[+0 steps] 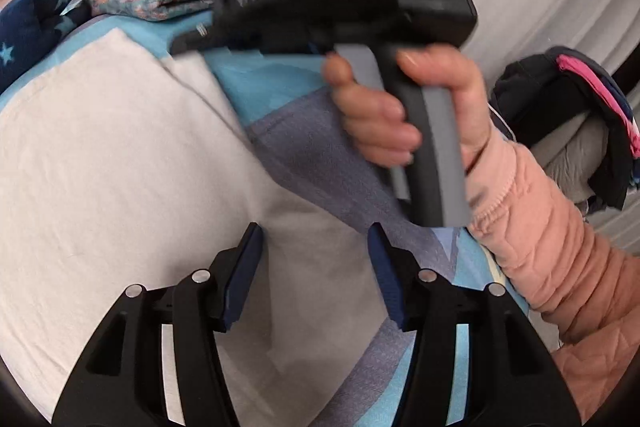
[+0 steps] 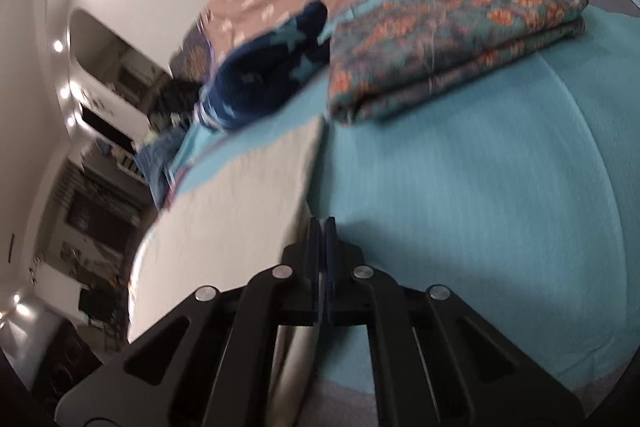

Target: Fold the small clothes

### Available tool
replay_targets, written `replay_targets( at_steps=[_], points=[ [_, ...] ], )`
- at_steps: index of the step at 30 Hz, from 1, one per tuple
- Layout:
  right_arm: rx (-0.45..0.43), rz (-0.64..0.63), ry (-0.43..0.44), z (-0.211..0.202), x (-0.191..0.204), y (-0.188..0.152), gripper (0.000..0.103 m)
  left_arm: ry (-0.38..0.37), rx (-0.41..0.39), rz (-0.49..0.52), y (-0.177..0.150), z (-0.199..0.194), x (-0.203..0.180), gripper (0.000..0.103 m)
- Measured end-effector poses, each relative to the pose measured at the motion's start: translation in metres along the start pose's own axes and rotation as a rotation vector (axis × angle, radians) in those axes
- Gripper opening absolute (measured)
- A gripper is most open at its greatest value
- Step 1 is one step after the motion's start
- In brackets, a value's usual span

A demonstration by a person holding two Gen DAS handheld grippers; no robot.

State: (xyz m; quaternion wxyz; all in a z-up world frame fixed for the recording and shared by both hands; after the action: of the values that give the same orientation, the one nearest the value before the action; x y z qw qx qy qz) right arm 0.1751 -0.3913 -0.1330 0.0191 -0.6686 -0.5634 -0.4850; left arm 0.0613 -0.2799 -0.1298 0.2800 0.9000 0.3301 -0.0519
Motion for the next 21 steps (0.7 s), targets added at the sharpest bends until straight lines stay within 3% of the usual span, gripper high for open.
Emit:
replay_targets(
  at_steps=[4, 9, 11, 14, 18, 20, 21],
  points=[
    [-0.044, -0.054, 0.003, -0.006, 0.008, 0.001, 0.002, -0.012, -0.011, 0.015, -0.006, -0.001, -0.007, 0.054],
    [-0.028, 0.038, 0.044, -0.003, -0.014, 0.002, 0.002, -0.046, -0.041, -0.039, -0.009, -0.010, -0.005, 0.054],
    [-0.047, 0.069, 0.021, -0.006, -0.022, 0.002, 0.002, -0.040, -0.054, -0.043, 0.003, -0.009, 0.000, 0.054],
    [-0.063, 0.138, 0.035, -0.015, -0.043, 0.006, 0.002, -0.002, -0.079, -0.031, 0.013, -0.017, -0.003, 0.054],
    [-0.008, 0.154, 0.130, -0.018, -0.047, 0.004, 0.004, 0.106, -0.024, -0.039, 0.024, -0.004, 0.005, 0.054],
    [0.035, 0.121, 0.171, -0.015, -0.039, 0.000, 0.012, 0.136, 0.001, -0.032, 0.024, 0.006, 0.007, 0.054],
    [0.061, 0.092, 0.180, -0.012, -0.031, -0.002, 0.024, 0.150, 0.003, -0.016, 0.025, 0.009, 0.004, 0.056]
  ],
)
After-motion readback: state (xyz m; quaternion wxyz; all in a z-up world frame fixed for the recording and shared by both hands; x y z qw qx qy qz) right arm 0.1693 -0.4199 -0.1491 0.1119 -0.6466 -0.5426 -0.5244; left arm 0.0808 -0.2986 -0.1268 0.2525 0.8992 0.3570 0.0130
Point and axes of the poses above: each gripper's, at about its wrist camera, not at the fingertips, and z roughly the way its jaws point, x to its left, y to its top, the point moved 3 cm from there along z, roughly the way its jaws point, and after that the axes turned 2 degrees about y, right-handed, at the moved point
